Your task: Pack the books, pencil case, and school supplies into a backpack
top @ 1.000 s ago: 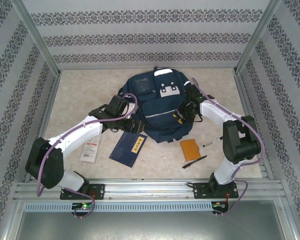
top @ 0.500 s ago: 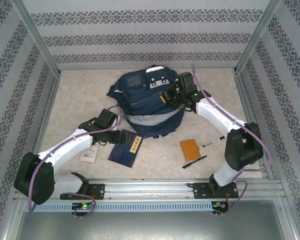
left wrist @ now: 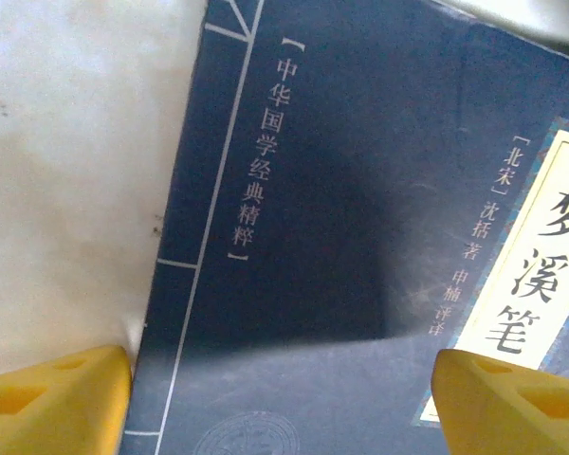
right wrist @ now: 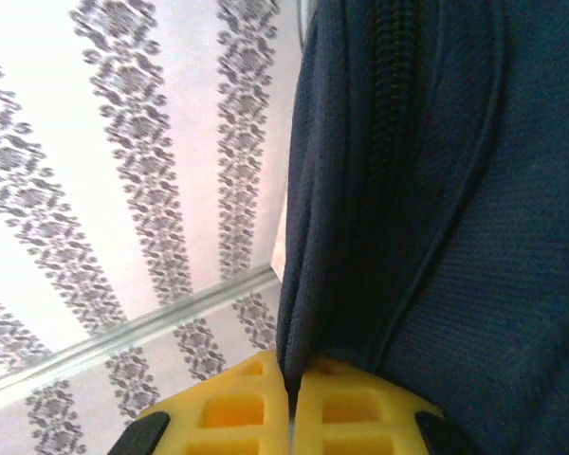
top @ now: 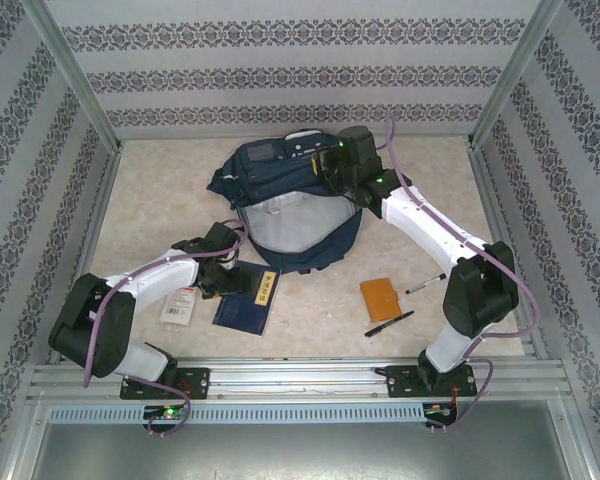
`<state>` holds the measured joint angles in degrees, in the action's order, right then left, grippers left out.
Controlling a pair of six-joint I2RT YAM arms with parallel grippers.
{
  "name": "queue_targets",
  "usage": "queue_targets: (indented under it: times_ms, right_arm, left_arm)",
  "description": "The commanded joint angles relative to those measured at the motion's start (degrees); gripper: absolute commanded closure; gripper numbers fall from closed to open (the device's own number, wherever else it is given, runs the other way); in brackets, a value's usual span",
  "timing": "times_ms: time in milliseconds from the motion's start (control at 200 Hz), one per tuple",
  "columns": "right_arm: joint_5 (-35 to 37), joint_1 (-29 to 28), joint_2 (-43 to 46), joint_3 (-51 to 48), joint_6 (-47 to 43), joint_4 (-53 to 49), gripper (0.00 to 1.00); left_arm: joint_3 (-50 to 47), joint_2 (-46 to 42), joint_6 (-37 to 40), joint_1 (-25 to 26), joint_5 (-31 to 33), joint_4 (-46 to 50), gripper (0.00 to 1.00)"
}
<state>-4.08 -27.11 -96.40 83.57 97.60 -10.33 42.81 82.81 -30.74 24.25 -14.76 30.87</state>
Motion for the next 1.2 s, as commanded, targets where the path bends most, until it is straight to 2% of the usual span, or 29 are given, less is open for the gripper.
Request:
queue_targets:
  times_ms: [0, 105, 185, 360, 420, 430, 435, 455, 485, 565, 645, 710, 814, 884, 994, 1094, 1194]
  right_arm:
    - [5.9, 0.5, -0.3, 4.0, 0.3, 6.1, 1.00]
    - [5.3, 0.3, 0.7, -0.2, -2.8, 5.2, 1.00]
    - [4.0, 0.4, 3.2, -8.3, -4.4, 5.6, 1.00]
    - [1.1, 0.5, 8.0, -20.8, -16.0, 2.5, 0.98]
    - [-0.3, 1.5, 8.9, -23.6, -19.4, 1.1, 0.77]
    - [-0.7, 1.7, 9.0, -23.9, -19.9, 0.7, 0.68]
    - [-1.0, 1.9, 9.2, -24.3, -20.5, 0.4, 0.60]
    - [-1.7, 2.4, 9.5, -24.9, -21.4, 0.0, 0.53]
    - [-3.1, 3.1, 10.0, -25.6, -24.2, -1.3, 0.46]
    - [-4.4, 3.1, 12.0, -24.1, -35.0, -10.5, 0.40]
    - [-2.9, -1.6, 13.9, -21.4, -46.7, -19.9, 0.38]
    - [-5.2, -6.9, 14.5, -21.5, -51.9, -22.1, 0.38]
    - [-15.0, -11.7, 12.0, -24.0, -51.0, -18.9, 0.38]
    - [-19.9, -14.0, 8.2, -24.4, -50.2, -15.0, 0.38]
    - [-23.7, -17.1, 0.1, -19.9, -52.0, -14.8, 0.38]
    - [-24.6, -17.9, -5.9, -15.6, -54.9, -17.5, 0.42]
    - [-23.8, -18.2, -9.8, -12.6, -58.7, -19.5, 0.47]
  left_arm:
    - [-0.3, 0.7, -0.9, -0.4, -2.6, -1.9, 0.18]
    - [1.1, -0.5, 0.0, -0.4, -1.7, 1.1, 0.18]
    - [0.1, -3.0, -1.6, -0.6, -1.2, 1.6, 0.18]
    - [1.1, -4.4, -4.1, -3.2, -1.1, 10.4, 0.17]
    - [0.4, -5.1, -4.3, -3.2, -1.4, 10.6, 0.17]
    - [0.2, -5.2, -4.3, -3.2, -1.5, 10.4, 0.17]
    - [0.1, -5.3, -4.3, -3.2, -1.7, 10.3, 0.17]
    - [-0.2, -5.5, -4.3, -3.3, -2.2, 9.9, 0.17]
    - [-0.5, -5.4, -4.1, -3.4, -3.0, 9.2, 0.17]
    - [0.1, -3.2, -3.3, -3.6, -4.3, 8.8, 0.17]
    - [0.6, -0.6, -2.7, -3.7, -3.6, 7.9, 0.18]
    - [0.4, 1.1, -3.0, -3.8, -3.4, 6.8, 0.18]
    - [0.8, 3.2, -3.1, -3.8, -4.3, 7.0, 0.19]
    - [-0.9, 2.7, -4.2, -3.5, -7.4, 5.1, 0.21]
    - [-6.0, 0.2, -9.5, -0.1, -14.1, -0.8, 0.23]
    - [-8.8, -4.9, -12.8, 2.9, -14.1, 0.6, 0.23]
    - [-11.6, -12.7, -14.9, 3.2, -16.5, 0.3, 0.23]
